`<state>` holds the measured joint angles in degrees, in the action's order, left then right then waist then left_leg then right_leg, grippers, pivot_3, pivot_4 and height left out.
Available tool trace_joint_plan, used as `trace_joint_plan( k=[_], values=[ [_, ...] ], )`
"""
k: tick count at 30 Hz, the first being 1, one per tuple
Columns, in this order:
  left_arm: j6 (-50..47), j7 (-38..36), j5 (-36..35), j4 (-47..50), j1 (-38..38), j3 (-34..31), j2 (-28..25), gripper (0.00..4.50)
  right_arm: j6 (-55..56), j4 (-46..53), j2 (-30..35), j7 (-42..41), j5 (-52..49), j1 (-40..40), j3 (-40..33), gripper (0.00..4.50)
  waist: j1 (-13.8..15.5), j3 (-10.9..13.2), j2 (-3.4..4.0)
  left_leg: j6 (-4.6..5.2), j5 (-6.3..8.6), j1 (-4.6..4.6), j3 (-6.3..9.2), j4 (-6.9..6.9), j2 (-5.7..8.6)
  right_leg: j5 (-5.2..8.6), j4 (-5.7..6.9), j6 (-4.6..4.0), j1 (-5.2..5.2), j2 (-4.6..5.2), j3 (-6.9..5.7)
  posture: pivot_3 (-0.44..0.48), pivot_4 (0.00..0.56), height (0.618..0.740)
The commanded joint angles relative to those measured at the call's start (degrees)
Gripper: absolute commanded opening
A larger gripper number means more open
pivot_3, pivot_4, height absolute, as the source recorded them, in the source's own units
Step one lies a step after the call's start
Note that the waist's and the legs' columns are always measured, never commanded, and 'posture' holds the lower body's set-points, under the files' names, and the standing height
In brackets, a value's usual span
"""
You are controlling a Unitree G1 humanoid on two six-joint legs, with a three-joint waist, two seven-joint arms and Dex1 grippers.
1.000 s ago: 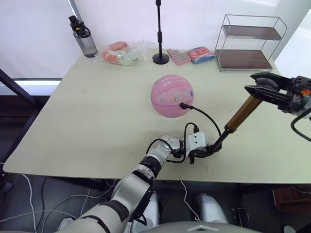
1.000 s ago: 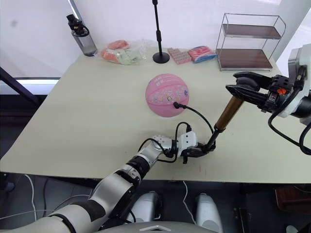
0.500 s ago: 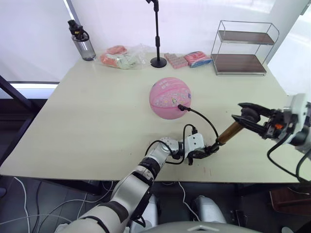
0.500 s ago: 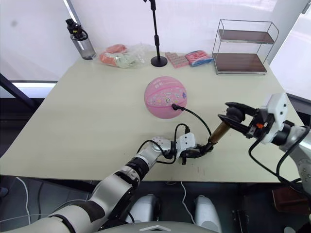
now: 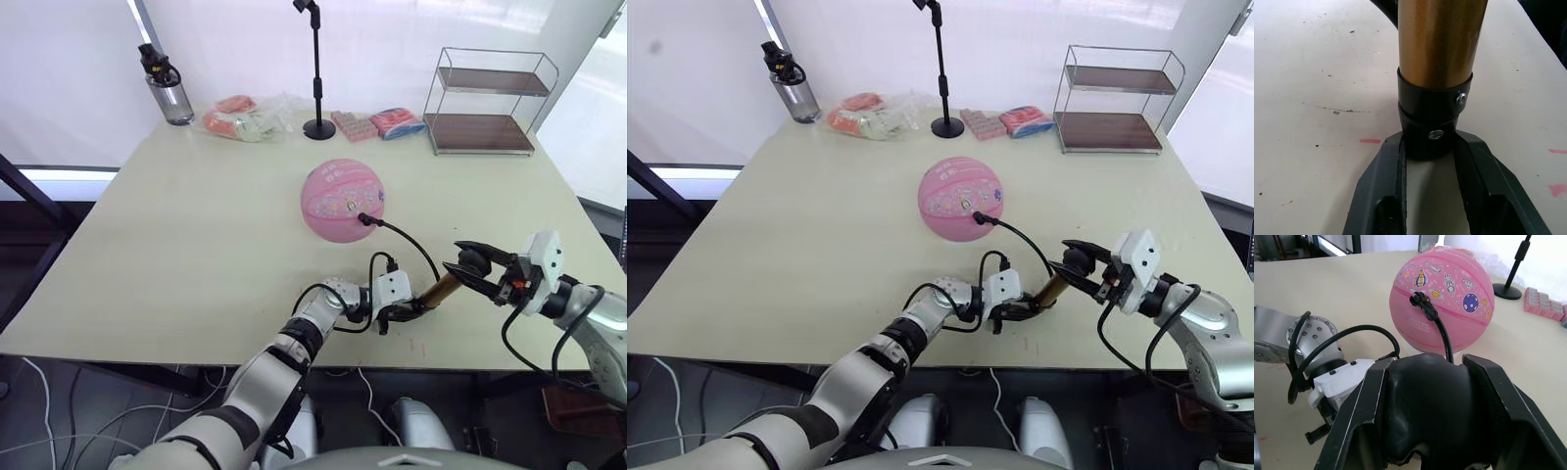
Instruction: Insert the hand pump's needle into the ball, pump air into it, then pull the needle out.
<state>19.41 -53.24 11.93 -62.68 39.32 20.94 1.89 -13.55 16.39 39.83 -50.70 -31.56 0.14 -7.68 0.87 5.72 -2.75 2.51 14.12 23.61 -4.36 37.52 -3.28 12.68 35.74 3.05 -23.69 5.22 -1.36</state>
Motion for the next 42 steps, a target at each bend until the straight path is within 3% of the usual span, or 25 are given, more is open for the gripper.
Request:
trace_joint_plan(
  k=[1,11,18,27,33,35,42],
  values=[
    [-3.33,-0.85,3.43,-5.49,-3.27,2.65,-1.82,1.03,-6.87,4.75,4.62,-0.47,-7.86,-3.67,-7.18,1.79,0.21,0.35,0.45,0.00,0.00,0.08,-0.01,0.01,0.05,0.00,0.00,0.00,-0.07,0.05,0.01,0.000,0.150,0.731],
    [-3.20,-1.10,3.39,-5.63,-3.14,2.82,-1.66,1.03,-21.77,7.53,15.68,2.48,-27.09,-16.80,-22.51,1.79,0.27,0.83,0.68,0.06,0.03,0.12,-0.26,0.02,0.23,-0.02,-0.02,0.02,-0.17,0.06,0.21,0.000,0.150,0.731],
    [-3.24,-1.08,3.32,-5.63,-3.16,2.94,-1.75,1.03,-25.83,6.16,16.98,4.50,-31.24,-20.96,-25.07,1.79,0.46,1.25,0.70,0.17,0.09,0.19,-0.73,0.02,0.26,-0.14,-0.02,0.22,-0.43,0.12,0.67,0.000,0.150,0.731],
    [-3.38,-0.94,3.21,-5.43,-3.30,2.83,-1.64,1.03,-14.85,9.76,9.03,1.49,-10.54,-4.23,-8.63,1.79,0.02,0.77,0.09,0.52,0.31,0.06,-1.28,0.15,0.24,-0.26,-0.07,0.45,-0.53,0.11,1.14,0.000,0.150,0.731],
    [-3.43,-0.85,3.24,-5.30,-3.41,2.88,-1.82,1.03,-4.88,2.58,3.53,0.48,1.58,1.50,1.48,1.79,-0.08,0.15,-0.25,0.56,0.53,-0.26,-1.61,0.33,0.08,-0.34,-0.06,0.56,-0.52,0.26,1.16,0.000,0.150,0.731],
    [-3.47,-0.80,3.23,-5.28,-3.36,2.82,-1.86,1.03,-1.53,-0.39,1.79,0.40,4.83,2.72,4.28,1.79,-0.02,-0.02,-0.35,0.51,0.83,-0.80,-1.61,0.35,0.11,-0.34,-0.06,0.57,-0.16,0.31,1.14,0.000,0.150,0.731],
    [-3.47,-0.83,3.29,-5.32,-3.24,2.81,-1.87,1.03,3.60,-6.47,-2.18,1.63,10.33,3.47,8.36,1.79,0.00,-0.50,-0.35,0.57,1.59,-1.11,-1.62,0.87,0.04,-0.35,-0.05,0.55,-0.12,0.82,0.69,0.000,0.150,0.731]
  ],
)
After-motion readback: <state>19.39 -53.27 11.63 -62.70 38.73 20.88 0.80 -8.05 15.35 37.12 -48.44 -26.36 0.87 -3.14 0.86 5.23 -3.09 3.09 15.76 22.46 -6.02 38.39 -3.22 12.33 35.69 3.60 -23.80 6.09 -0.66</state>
